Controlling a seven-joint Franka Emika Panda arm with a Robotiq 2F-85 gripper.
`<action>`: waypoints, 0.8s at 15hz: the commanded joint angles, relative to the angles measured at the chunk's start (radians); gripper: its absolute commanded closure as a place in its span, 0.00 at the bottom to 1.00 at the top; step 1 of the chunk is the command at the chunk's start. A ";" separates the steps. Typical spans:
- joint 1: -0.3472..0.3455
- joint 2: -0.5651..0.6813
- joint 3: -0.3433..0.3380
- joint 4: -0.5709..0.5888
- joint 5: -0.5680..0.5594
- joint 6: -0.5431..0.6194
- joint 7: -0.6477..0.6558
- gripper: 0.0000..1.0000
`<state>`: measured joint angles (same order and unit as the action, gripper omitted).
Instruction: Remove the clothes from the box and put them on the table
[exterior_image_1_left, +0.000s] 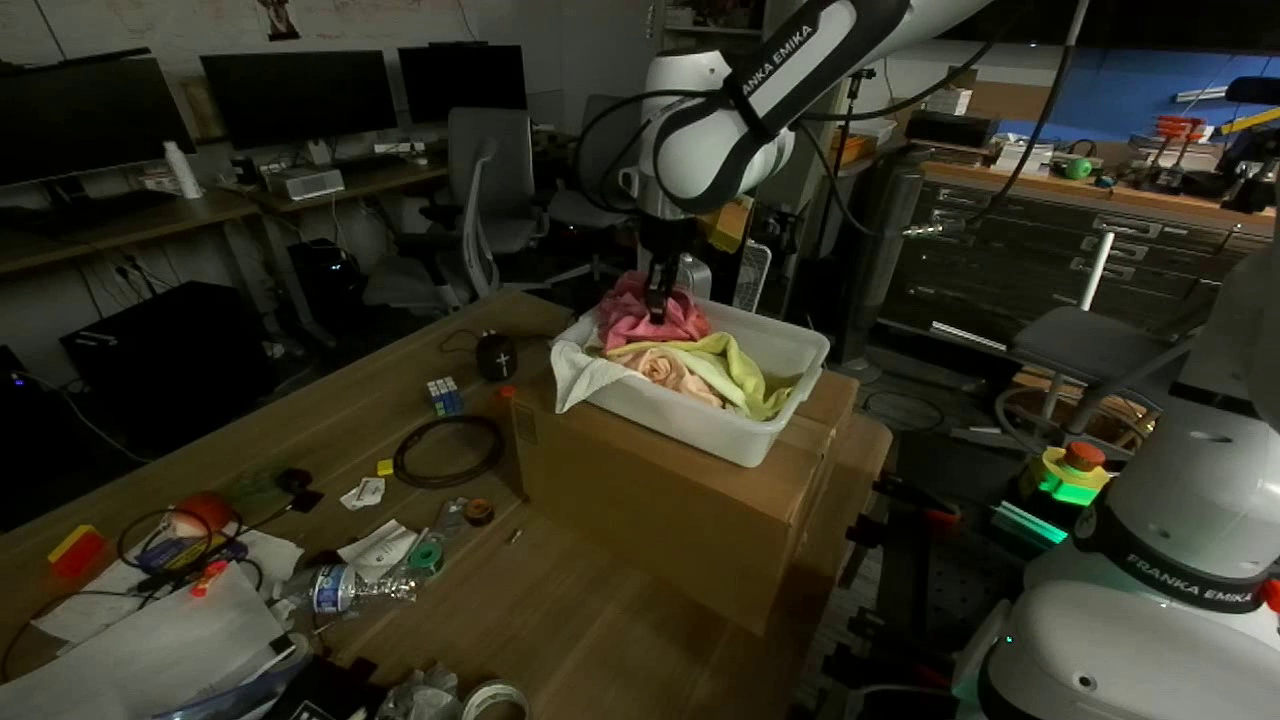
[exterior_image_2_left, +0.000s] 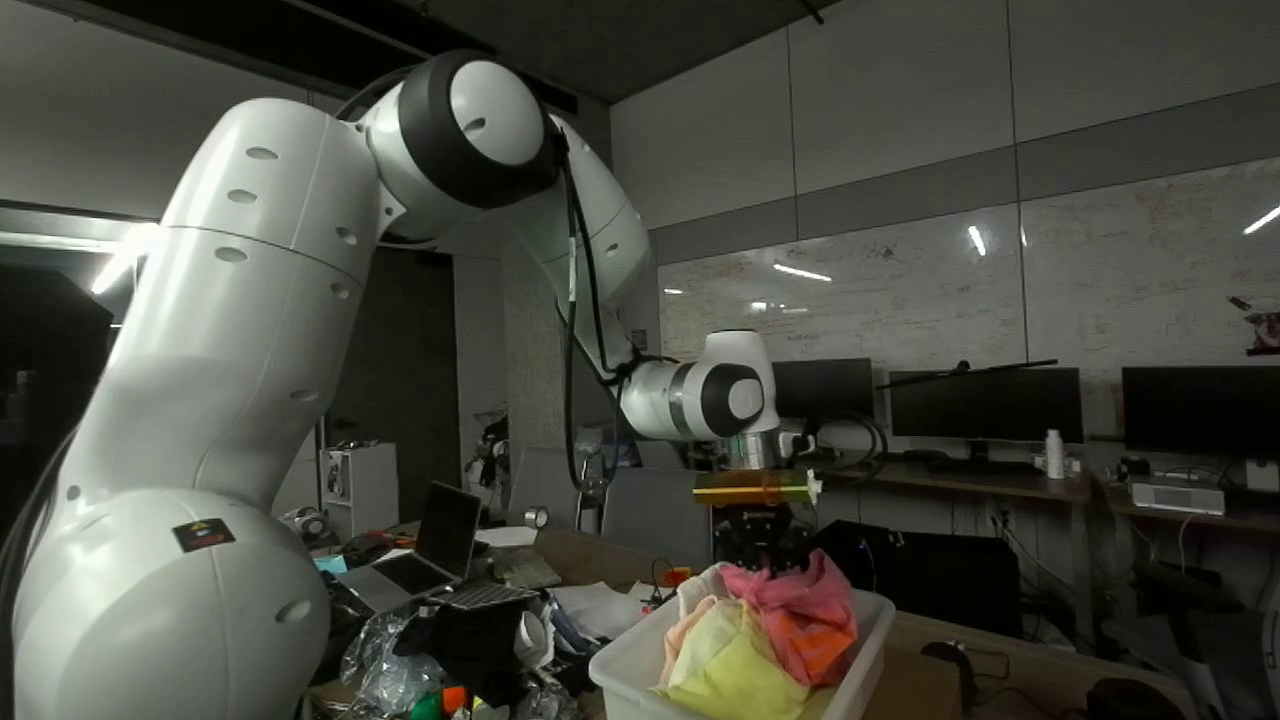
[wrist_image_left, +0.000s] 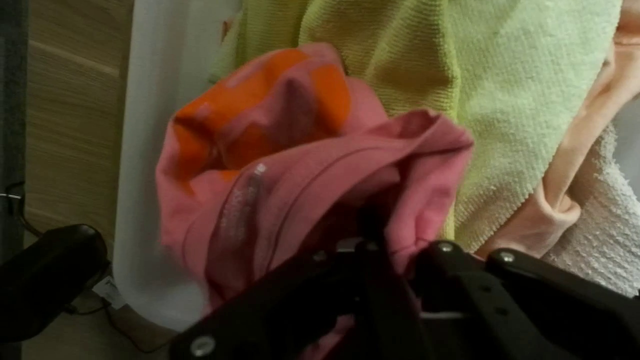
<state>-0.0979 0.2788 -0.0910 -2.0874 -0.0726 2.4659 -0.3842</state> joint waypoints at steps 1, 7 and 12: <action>-0.016 -0.032 0.008 -0.025 -0.012 0.048 0.033 1.00; 0.000 -0.208 -0.007 -0.167 -0.063 0.193 0.109 0.98; -0.001 -0.445 -0.001 -0.298 -0.062 0.319 0.207 0.98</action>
<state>-0.1039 0.0032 -0.0921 -2.2799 -0.1322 2.7209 -0.2420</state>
